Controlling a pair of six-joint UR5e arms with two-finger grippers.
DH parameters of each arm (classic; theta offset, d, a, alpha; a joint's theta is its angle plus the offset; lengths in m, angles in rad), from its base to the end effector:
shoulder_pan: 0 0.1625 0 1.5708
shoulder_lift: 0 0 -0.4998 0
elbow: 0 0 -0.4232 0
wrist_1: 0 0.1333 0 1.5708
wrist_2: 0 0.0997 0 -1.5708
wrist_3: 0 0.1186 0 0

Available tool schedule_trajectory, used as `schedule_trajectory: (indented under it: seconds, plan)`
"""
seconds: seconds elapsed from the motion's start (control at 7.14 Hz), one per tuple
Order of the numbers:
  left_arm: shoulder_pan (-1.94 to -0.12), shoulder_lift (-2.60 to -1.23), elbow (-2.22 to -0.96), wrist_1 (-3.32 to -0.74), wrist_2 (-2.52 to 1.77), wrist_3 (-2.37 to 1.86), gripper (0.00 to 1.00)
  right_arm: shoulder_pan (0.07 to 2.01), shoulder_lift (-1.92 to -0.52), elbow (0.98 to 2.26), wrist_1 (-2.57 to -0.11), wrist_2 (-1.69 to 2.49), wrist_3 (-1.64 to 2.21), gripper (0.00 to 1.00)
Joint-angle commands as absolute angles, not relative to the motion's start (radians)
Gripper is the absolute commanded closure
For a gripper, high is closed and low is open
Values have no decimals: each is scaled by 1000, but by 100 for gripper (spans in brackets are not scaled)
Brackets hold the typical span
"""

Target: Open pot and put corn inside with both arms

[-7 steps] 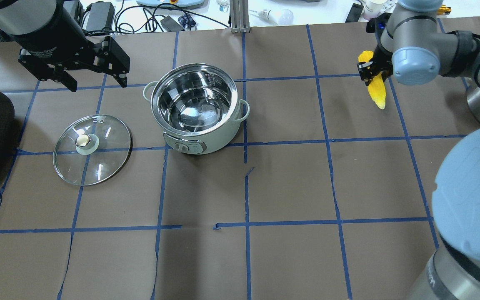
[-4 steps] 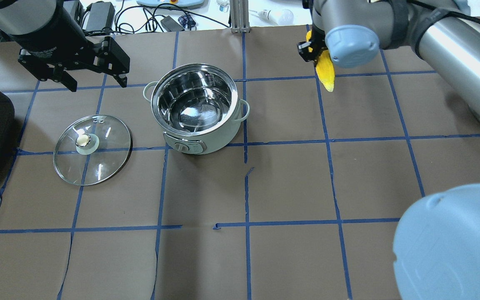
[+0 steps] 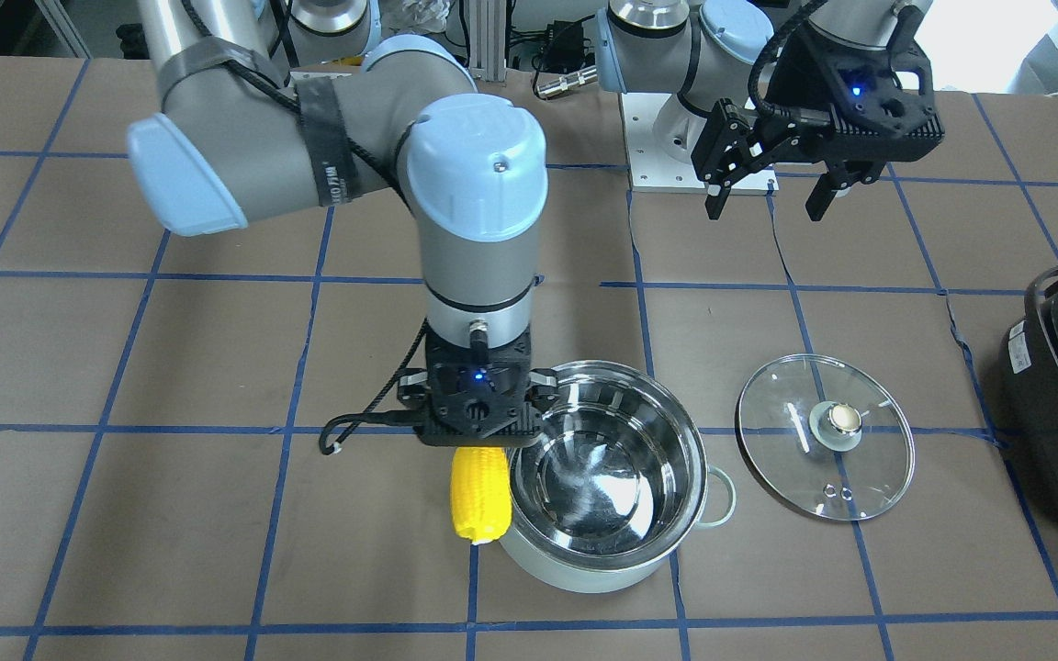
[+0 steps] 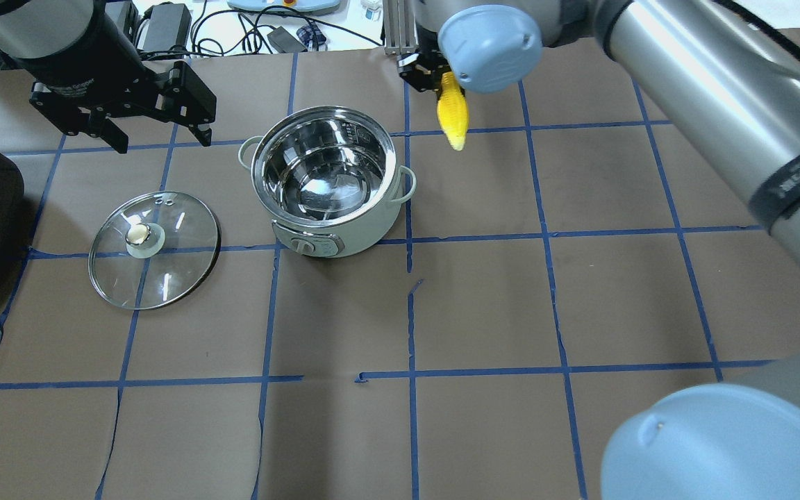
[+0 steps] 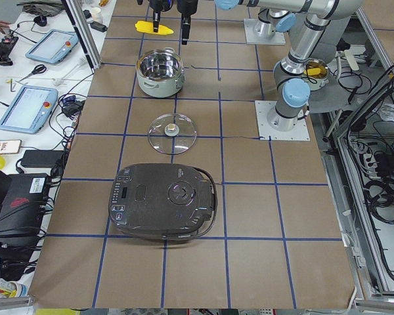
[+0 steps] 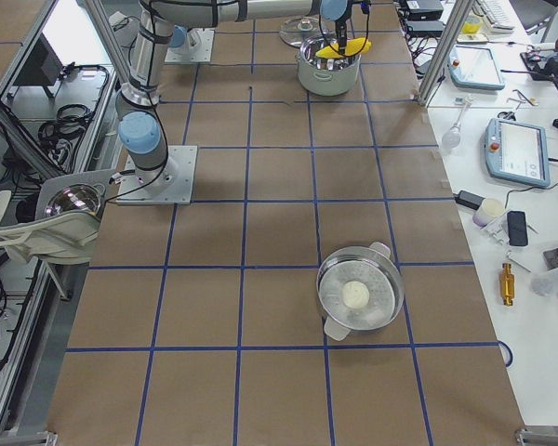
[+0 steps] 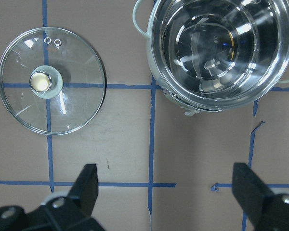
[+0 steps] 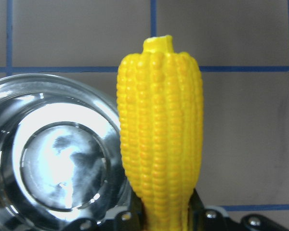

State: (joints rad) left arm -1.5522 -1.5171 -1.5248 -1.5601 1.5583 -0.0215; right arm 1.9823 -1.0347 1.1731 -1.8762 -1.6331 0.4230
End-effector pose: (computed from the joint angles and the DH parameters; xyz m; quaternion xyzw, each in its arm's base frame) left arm -0.1253 -0.5089 0.5968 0.0197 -0.9983 0.0552 0.0063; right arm 0.4324 -0.6759 0.4336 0.0083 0.9960 -0.0888 0.0054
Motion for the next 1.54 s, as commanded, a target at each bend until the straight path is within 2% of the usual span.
schedule_trajectory:
  seconds: [0.0,0.28,0.7,0.84,0.98,1.12,1.4]
  plan:
    - [-1552,-1517,-1525,-1560,1559,-21,0,2095,-938,1108,-1908,-1614,597,100]
    - [-1549,-1516,-1525,-1562,1560,-21,0,2126,-893,1072,-1907,-1614,631,100]
    - [-1548,-1516,-1525,-1562,1560,-21,0,2126,-885,1091,-1907,-1566,598,100]
    - [-1549,-1516,-1525,-1560,1559,-21,0,2125,-884,1091,-1908,-1568,591,88]
    - [-1549,-1516,-1525,-1560,1559,-21,0,2125,-882,1106,-1907,-1569,594,10]
    - [-1549,-1516,-1525,-1560,1559,-21,0,2123,-888,1120,-1907,-1568,600,0]
    - [-1548,-1516,-1525,-1560,1559,-21,0,2111,-914,1120,-1907,-1566,592,0]
